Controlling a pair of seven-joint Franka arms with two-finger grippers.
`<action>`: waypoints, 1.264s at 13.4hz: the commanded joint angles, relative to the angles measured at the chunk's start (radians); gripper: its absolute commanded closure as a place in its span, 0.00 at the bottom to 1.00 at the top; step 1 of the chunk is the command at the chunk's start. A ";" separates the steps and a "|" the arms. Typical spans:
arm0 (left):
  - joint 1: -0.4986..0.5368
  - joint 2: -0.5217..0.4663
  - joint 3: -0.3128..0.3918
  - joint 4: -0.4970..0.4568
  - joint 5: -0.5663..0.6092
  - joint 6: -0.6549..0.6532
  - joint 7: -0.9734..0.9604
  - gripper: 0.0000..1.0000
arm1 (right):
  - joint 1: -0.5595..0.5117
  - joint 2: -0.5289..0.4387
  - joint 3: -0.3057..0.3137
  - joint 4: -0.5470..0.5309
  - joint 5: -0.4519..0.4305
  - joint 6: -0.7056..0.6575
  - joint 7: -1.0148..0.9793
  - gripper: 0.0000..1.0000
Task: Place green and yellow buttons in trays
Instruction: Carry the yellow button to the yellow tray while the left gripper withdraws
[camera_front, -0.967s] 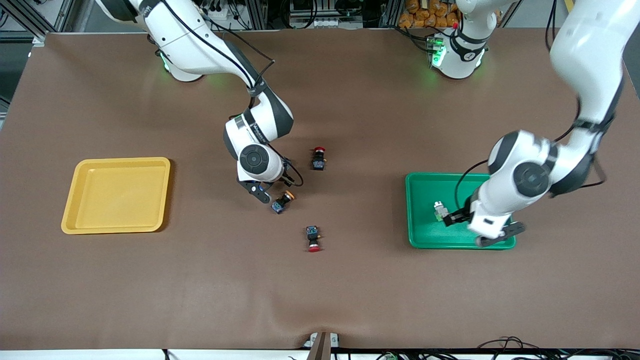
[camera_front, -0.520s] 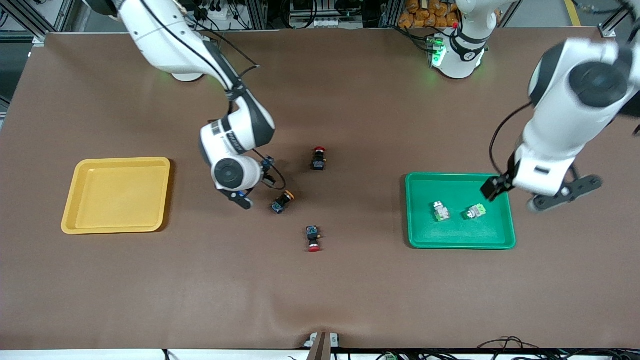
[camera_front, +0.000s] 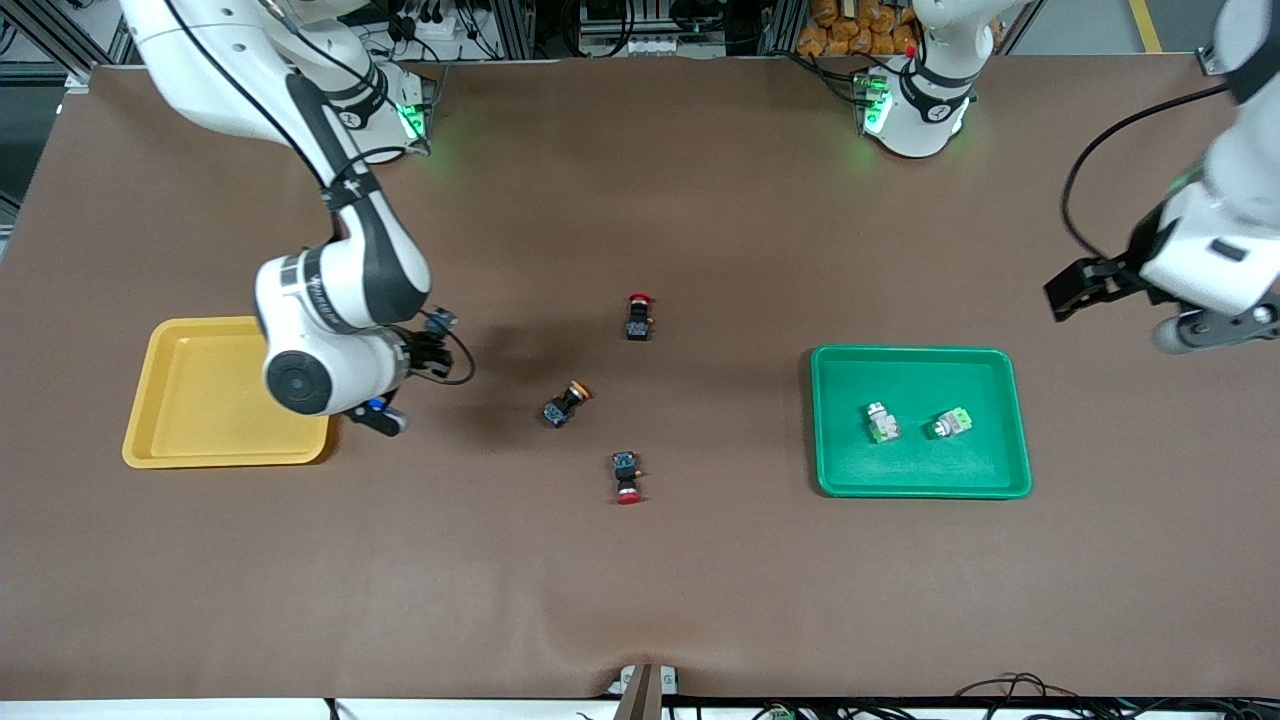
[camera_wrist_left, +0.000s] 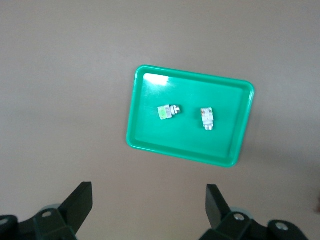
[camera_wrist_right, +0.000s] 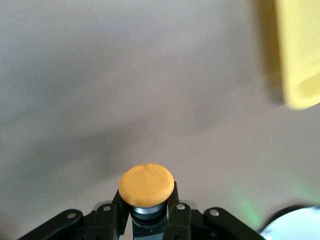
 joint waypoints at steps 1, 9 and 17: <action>-0.079 -0.075 0.184 -0.006 -0.116 -0.020 0.118 0.00 | -0.096 -0.043 0.018 -0.023 -0.051 -0.034 -0.143 1.00; -0.450 -0.172 0.601 -0.097 -0.164 -0.073 0.160 0.00 | -0.400 -0.023 0.018 -0.018 -0.161 0.038 -0.687 1.00; -0.448 -0.169 0.601 -0.100 -0.156 -0.066 0.166 0.00 | -0.624 0.172 0.018 0.023 -0.144 0.245 -1.109 1.00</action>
